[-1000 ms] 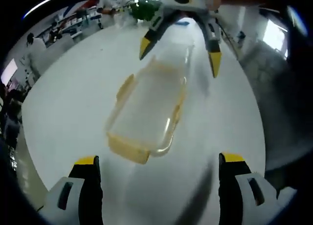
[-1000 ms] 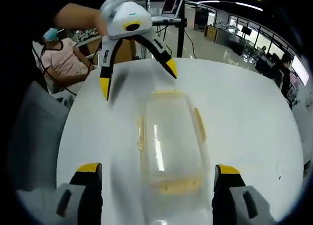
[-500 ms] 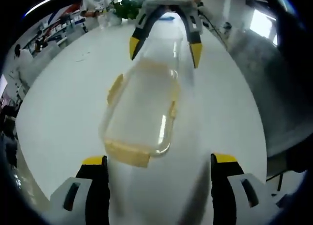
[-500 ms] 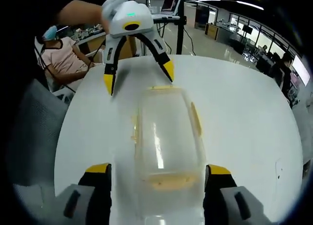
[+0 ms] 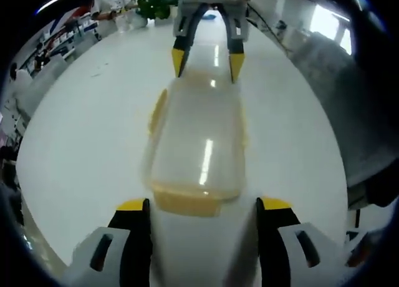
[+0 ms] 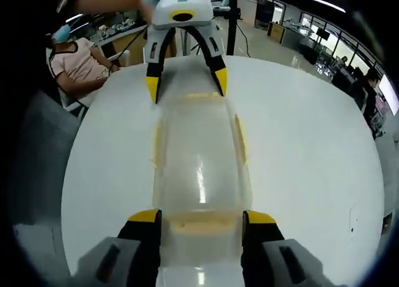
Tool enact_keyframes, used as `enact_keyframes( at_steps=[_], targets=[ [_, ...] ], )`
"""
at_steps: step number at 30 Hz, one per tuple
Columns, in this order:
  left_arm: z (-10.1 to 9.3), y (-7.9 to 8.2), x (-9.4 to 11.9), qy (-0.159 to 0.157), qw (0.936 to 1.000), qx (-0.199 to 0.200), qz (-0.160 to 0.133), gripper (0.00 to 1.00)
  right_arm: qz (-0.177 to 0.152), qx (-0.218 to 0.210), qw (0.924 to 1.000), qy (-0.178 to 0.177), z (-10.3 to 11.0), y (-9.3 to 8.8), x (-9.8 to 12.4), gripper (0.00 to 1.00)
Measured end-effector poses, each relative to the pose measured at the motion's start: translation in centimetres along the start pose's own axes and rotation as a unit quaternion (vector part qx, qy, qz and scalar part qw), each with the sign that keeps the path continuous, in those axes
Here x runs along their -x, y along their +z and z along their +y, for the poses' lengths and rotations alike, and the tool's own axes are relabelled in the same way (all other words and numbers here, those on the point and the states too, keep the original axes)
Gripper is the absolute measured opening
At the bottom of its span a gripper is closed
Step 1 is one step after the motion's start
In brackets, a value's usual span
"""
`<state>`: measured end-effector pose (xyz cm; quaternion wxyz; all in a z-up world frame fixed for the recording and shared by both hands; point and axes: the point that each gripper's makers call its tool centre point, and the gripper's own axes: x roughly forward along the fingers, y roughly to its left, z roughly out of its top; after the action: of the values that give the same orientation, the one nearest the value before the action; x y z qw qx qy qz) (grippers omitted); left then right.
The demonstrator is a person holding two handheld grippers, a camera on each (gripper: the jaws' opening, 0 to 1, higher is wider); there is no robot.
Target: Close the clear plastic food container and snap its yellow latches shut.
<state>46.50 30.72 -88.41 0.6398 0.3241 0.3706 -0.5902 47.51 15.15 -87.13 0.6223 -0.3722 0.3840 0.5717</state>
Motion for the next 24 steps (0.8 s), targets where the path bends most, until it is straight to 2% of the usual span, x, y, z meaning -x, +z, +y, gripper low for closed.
enact_keyframes(
  at_steps=[3, 5, 7, 9, 11, 12, 14, 15, 16, 17, 18, 24],
  targets=[
    [0.0, 0.0, 0.0, 0.002, 0.9999, -0.01, -0.001, 0.61, 0.001, -0.002, 1.0, 0.004, 0.2, -0.1, 0.1, 0.51],
    [-0.1, 0.0, 0.0, -0.002, 0.9999, -0.016, -0.003, 0.6, 0.028, 0.016, 0.9994, 0.012, 0.4, -1.2, -0.2, 0.53],
    [0.0, 0.0, 0.0, -0.004, 0.9998, -0.017, -0.004, 0.59, 0.034, 0.007, 0.9989, 0.033, 1.1, -1.5, -0.3, 0.56],
    [0.3, -0.1, 0.0, 0.0, 0.9995, -0.03, 0.0, 0.56, 0.029, 0.016, 0.999, 0.029, 1.1, -1.2, -0.4, 0.51],
    [0.1, 0.0, 0.1, -0.005, 0.9995, -0.031, -0.005, 0.53, 0.03, 0.049, 0.9982, 0.016, 0.6, -0.7, -0.8, 0.46],
    [0.1, 0.1, 0.1, -0.007, 0.9994, -0.034, -0.007, 0.51, 0.029, 0.057, 0.9977, 0.02, 0.8, -0.5, -1.1, 0.45],
    [0.0, 0.1, 0.2, -0.009, 0.9992, -0.038, -0.003, 0.49, 0.036, 0.052, 0.9979, 0.017, 0.8, -0.6, -1.5, 0.45],
    [0.1, 0.1, 0.3, -0.011, 0.999, -0.043, 0.0, 0.47, 0.047, 0.046, 0.9974, 0.027, 1.1, -1.1, -1.6, 0.44],
    [0.2, -0.1, 0.5, -0.012, 0.9988, -0.048, 0.007, 0.43, 0.04, 0.013, 0.9982, 0.042, 1.5, -1.0, -1.5, 0.41],
    [0.2, -0.2, 0.6, -0.014, 0.9984, -0.053, 0.01, 0.39, 0.033, 0.048, 0.9979, 0.029, 0.7, -0.8, -1.3, 0.38],
    [0.2, -0.4, 0.7, -0.015, 0.9979, -0.061, 0.015, 0.37, 0.033, 0.041, 0.9981, 0.031, 0.8, -1.0, -1.4, 0.38],
    [0.3, -0.2, 0.4, -0.009, 0.9985, -0.053, 0.014, 0.37, 0.025, 0.042, 0.9983, 0.033, 0.8, -1.0, -1.4, 0.38]
  ],
)
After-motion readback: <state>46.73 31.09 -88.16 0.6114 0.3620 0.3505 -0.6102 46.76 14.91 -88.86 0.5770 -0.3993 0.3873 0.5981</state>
